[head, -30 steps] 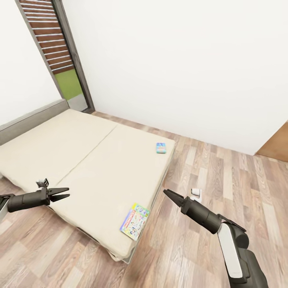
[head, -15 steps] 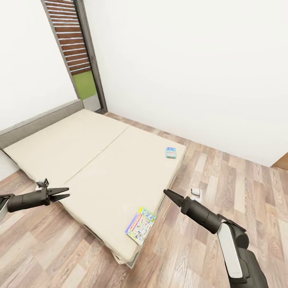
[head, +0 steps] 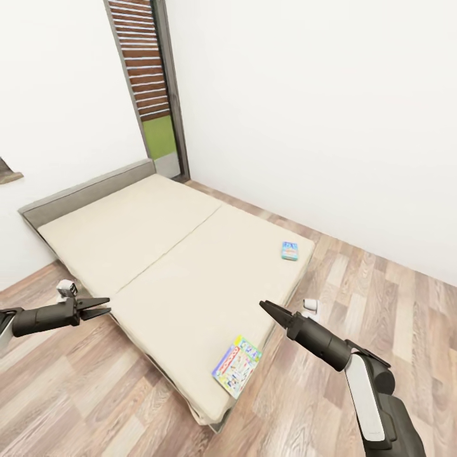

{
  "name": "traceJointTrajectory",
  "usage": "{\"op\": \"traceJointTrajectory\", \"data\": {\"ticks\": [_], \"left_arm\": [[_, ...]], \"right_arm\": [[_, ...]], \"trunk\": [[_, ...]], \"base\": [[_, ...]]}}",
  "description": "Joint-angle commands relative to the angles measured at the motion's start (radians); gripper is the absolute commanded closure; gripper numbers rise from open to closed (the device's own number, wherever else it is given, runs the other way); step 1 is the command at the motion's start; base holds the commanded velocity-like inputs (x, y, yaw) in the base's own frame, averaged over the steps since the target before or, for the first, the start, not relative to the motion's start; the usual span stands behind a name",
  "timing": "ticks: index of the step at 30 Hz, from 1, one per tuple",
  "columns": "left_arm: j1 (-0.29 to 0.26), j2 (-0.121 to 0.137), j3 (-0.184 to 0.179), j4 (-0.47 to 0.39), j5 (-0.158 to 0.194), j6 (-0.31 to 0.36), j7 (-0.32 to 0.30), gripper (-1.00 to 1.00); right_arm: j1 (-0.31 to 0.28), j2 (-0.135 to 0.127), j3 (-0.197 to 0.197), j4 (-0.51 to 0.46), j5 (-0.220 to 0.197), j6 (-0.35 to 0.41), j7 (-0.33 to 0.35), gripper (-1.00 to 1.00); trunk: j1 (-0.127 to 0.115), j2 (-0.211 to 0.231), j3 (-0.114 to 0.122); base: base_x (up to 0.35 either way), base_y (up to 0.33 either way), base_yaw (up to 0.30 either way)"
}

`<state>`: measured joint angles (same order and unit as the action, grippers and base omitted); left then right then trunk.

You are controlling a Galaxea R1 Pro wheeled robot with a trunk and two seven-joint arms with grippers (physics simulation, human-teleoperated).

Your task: Put all the toys in the child's room - the three board games (two on the bed and one on the table), the two jigsaw puzzles on the table, and the tennis ball on the table - inside the toy box on the table in the child's room.

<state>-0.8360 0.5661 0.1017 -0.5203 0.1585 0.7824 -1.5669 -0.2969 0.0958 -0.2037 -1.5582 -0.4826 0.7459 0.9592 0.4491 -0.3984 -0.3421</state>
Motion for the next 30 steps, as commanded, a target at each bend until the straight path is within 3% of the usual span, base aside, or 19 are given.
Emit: {"op": "traceJointTrajectory", "data": {"ticks": [1,30], "left_arm": [[-0.001,0.000,0.000,0.000,0.000,0.011,-0.004,-1.00],[-0.001,0.000,0.000,0.000,0.000,0.009,-0.004,-1.00]], "right_arm": [[-0.001,0.001,-0.002,0.000,-0.002,0.006,0.002,-1.00],[-0.001,0.001,-0.002,0.000,-0.002,0.006,0.003,-1.00]], "trunk": [[0.001,-0.002,0.000],[0.001,-0.002,0.036]], "base": [[0.171,0.000,0.206],[0.019,-0.001,0.206]]}}
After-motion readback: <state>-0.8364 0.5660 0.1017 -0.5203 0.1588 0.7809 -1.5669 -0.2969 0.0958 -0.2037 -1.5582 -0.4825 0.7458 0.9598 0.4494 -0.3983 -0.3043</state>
